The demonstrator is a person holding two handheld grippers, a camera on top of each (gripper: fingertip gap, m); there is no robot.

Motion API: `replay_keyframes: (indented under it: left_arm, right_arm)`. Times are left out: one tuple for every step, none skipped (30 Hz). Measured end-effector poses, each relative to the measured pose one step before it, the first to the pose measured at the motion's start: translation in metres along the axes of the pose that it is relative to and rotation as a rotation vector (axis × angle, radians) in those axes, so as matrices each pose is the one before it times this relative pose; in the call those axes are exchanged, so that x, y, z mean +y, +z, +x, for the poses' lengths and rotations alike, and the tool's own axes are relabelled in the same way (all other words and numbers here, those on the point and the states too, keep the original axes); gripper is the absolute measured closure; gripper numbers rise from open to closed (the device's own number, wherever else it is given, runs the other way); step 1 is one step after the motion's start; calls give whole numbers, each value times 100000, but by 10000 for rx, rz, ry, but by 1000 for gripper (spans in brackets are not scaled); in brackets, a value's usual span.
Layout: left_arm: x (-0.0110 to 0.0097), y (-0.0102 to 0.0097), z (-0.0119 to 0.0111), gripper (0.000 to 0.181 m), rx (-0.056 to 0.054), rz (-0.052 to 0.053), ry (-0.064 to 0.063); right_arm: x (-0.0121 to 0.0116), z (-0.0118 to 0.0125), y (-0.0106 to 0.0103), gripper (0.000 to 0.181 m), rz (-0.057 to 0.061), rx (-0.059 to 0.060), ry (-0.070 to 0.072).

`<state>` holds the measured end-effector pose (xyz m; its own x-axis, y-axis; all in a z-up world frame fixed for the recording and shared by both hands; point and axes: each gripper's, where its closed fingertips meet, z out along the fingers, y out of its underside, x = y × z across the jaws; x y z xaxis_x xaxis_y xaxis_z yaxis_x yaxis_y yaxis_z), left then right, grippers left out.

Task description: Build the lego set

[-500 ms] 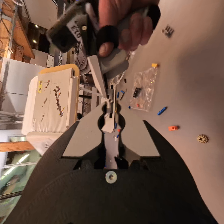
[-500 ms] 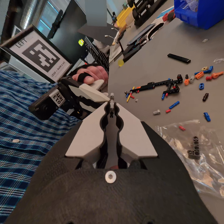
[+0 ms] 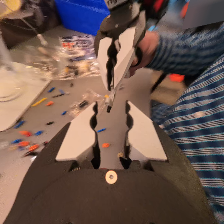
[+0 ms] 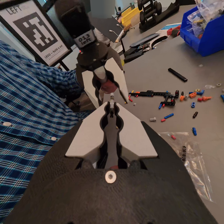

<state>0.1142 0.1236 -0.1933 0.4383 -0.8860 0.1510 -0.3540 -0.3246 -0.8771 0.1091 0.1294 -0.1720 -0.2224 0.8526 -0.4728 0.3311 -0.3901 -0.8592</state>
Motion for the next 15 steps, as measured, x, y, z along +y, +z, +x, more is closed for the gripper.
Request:
replay_keyframes:
  left_arm:
    - [-502,-29,392,147,383,375,-335]
    - [-300,15,465,157,405,236,-215]
    - [26,112,255,162,265,-3,-196]
    - [25,82,28,168,92,13,-141]
    - [-63,34,17,174,27,97,-13]
    - [13,33,141,176,112,34,7]
    - [32,7,-9,176,45,3,-78]
    - [-35,-32,-88,176,-14,48,-77]
    - [-89,-55,-44,176,3,83,-57]
    - [-126,-68,-18,176,42,97,-113]
    - [-170,-102,-40,176,44,113,-132]
    - [-137,-82,-81,176,-14,89,-76]
    - [-61,-91,-109,176,-57,46,-26]
    - [-98,-111,-86,176,-43,56,-30]
    - [-37,-102,-44,176,-28,16,-31]
  right_arm:
    - [-72,-270,57,177,-85,-16,-218]
    - [-106,-279,61,177,-37,-54,-153]
    - [-32,-220,78,177,-61,-48,-75]
    - [4,-141,79,177,-67,-16,-86]
    - [-66,-141,65,177,2,-44,-46]
    - [-85,-91,22,177,29,-38,14]
    - [-25,14,25,177,5,20,-11]
    - [-71,67,22,177,38,50,-7]
    - [-130,48,6,177,83,36,15]
    - [-140,48,-6,176,78,31,23]
    - [-118,59,-37,176,76,51,9]
    - [-102,77,-60,176,56,77,6]
    - [-61,66,-87,175,21,73,10]
    - [-51,79,-168,174,14,95,-20]
    - [-103,101,-220,172,48,114,-21]
